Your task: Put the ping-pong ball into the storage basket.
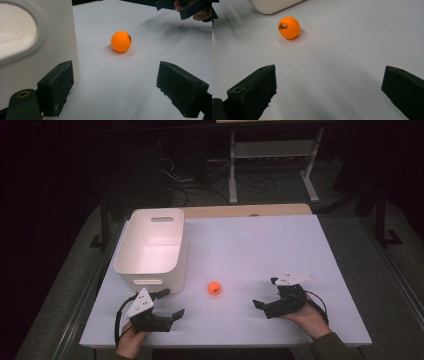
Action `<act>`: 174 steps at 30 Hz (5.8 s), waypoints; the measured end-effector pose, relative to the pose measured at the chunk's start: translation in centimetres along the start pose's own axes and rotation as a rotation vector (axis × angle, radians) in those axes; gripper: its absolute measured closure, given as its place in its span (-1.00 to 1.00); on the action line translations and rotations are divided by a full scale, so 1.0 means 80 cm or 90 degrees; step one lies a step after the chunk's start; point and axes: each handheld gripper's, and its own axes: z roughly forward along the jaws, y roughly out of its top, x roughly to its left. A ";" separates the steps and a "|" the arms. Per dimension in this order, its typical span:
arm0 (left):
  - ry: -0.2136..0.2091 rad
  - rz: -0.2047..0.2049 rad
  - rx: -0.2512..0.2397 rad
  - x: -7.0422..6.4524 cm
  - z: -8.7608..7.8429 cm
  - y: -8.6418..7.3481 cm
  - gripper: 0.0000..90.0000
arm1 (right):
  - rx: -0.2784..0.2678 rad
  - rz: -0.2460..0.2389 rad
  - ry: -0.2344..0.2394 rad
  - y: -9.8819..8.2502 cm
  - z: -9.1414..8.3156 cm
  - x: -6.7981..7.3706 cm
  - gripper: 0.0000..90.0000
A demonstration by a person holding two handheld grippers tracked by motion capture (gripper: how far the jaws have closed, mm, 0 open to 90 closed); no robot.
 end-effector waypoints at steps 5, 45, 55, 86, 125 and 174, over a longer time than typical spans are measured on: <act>0.000 -0.001 0.002 0.000 0.000 0.000 -0.69 | -0.001 -0.002 0.005 0.003 0.003 0.001 -1.00; 0.001 -0.003 0.001 0.000 0.000 0.000 -0.69 | 0.006 -0.005 0.021 0.020 0.024 0.003 -1.00; 0.001 -0.004 0.000 0.000 0.000 0.000 -0.69 | 0.006 -0.012 0.025 0.028 0.029 0.004 -1.00; 0.001 -0.003 0.000 0.000 0.000 0.000 -0.69 | 0.004 -0.027 0.038 0.044 0.044 0.009 -1.00; 0.001 -0.005 -0.002 0.000 0.000 0.000 -0.69 | 0.008 -0.038 0.060 0.061 0.070 0.017 -1.00; 0.001 -0.003 -0.001 0.000 0.000 0.000 -0.69 | -0.001 -0.055 0.076 0.084 0.091 0.025 -1.00</act>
